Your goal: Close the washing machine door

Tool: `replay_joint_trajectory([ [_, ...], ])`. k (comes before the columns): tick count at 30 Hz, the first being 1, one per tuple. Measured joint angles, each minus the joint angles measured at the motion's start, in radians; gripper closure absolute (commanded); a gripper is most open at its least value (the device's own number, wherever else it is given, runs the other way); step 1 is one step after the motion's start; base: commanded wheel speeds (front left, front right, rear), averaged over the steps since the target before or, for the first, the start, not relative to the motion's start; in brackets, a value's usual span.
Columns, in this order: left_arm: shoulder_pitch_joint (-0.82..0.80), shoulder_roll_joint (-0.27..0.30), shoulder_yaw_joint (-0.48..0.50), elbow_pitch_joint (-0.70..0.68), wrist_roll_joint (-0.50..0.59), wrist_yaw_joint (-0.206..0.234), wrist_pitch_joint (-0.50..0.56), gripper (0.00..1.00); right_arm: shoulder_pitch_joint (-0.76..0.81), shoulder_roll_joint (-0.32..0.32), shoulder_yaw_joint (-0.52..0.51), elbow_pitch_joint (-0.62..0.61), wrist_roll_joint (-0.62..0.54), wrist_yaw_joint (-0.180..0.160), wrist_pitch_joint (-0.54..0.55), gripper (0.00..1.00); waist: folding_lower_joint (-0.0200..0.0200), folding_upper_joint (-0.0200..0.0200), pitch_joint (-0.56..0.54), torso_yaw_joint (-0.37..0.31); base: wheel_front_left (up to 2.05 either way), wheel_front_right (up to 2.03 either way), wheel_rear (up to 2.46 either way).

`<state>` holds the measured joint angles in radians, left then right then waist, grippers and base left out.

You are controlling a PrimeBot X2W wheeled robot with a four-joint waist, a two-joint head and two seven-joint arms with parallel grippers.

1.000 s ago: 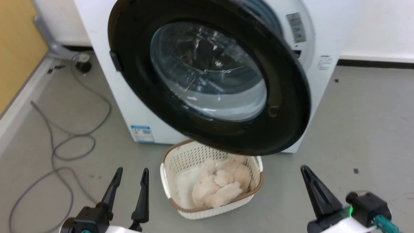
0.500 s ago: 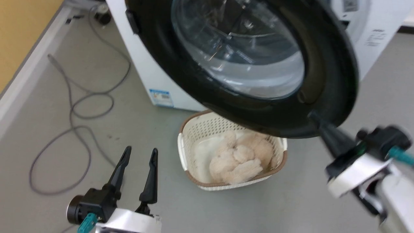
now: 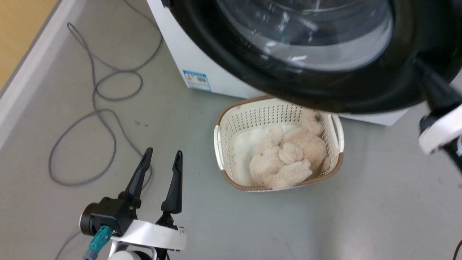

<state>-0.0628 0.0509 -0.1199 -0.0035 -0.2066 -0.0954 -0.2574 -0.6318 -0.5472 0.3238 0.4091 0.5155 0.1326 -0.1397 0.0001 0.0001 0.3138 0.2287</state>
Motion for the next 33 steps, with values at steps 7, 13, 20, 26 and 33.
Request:
replay_joint_trajectory([
  [7,-0.030,0.000,-0.005,-0.006,-0.008,0.005,0.000,0.00,-0.143,-0.008,-0.020,0.084,0.015,0.000,0.041,1.00,0.0000,-0.0001,0.060,0.015,0.00,0.00,0.00],
  [13,-0.053,0.000,-0.021,-0.007,-0.017,0.009,0.000,0.00,-0.270,-0.018,-0.042,0.197,0.024,0.000,0.060,1.00,0.0001,0.0000,0.105,0.029,0.00,0.00,0.00],
  [20,-0.061,0.000,-0.025,-0.006,-0.017,0.015,0.000,0.00,-0.313,-0.003,-0.042,0.270,0.035,0.010,0.045,1.00,0.0000,0.0000,0.118,0.037,0.00,0.00,0.00],
  [26,-0.061,-0.001,-0.020,0.000,-0.016,0.015,0.000,0.00,-0.314,0.008,-0.031,0.318,0.053,0.008,0.004,1.00,0.0000,0.0000,0.085,0.022,0.00,0.00,0.00],
  [33,-0.058,-0.001,0.002,0.014,-0.012,0.015,0.000,0.00,-0.250,0.015,0.011,0.307,0.102,-0.001,-0.063,1.00,0.0000,0.0000,0.012,-0.010,0.00,0.00,0.00],
])
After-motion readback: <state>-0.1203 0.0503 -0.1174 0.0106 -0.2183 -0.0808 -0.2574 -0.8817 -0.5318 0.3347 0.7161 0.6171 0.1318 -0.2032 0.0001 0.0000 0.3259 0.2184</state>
